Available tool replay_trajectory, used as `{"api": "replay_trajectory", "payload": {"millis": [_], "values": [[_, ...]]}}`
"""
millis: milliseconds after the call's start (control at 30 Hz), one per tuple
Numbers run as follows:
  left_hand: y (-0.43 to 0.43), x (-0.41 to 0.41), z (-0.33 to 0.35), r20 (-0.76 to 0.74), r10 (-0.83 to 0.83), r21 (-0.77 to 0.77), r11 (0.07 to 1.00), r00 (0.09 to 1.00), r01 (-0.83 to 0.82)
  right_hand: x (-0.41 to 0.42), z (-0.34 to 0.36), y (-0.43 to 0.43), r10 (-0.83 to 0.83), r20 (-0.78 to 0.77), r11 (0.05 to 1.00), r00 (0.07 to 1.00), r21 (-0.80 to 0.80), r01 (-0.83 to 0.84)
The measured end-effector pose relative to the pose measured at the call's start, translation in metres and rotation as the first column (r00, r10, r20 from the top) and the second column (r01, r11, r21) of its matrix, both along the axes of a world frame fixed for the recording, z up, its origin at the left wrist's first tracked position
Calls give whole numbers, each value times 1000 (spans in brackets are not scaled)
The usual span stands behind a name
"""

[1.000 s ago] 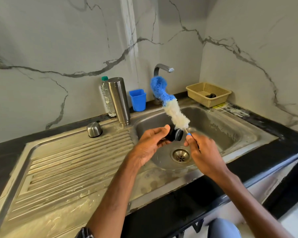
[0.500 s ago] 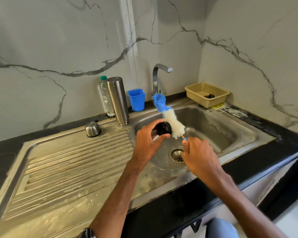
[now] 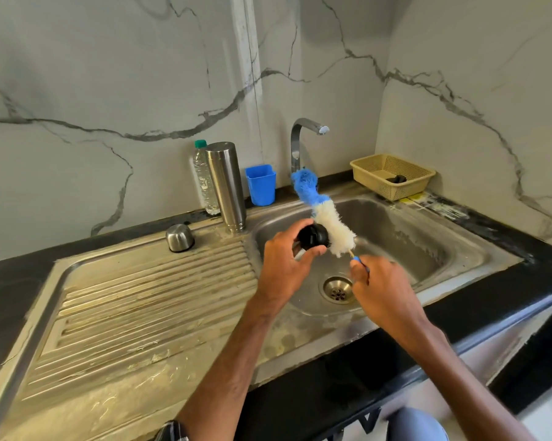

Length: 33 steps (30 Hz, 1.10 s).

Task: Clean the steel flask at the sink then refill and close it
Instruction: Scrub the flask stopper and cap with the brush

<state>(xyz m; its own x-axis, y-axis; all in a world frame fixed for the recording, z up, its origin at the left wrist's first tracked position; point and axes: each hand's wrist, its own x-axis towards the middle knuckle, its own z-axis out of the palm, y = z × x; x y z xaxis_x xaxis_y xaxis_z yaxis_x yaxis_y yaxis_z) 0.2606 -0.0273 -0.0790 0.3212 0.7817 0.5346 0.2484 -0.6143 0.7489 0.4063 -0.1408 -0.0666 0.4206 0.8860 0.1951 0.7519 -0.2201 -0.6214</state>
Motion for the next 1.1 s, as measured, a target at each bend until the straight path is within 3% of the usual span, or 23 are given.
{"api": "replay_trajectory", "payload": {"millis": [100,233,333,500,733,967,1100], "values": [[-3,2,0,18,-29,-42,999,999,30,14,2,15,-48,-52,999,997,-18,47],[-3,3,3,113,-4,-68,998,994,12,16,-4,15,43,-205,998,978,-34,-51],[6,-1,4,150,21,-105,994,988,-5,12,-16,9,29,-288,998,957,54,-14],[9,-5,-7,70,-10,-141,990,997,20,4,-6,10,82,-419,984,904,176,-8],[8,-1,-7,-77,-60,-88,995,995,54,-3,7,16,118,-317,975,941,218,-49],[14,-7,-8,-24,29,-72,997,999,-30,-4,-16,10,112,-300,977,947,208,-49],[10,-1,-11,-49,-28,-110,994,998,23,0,-19,7,78,-315,977,946,214,-9]]}}
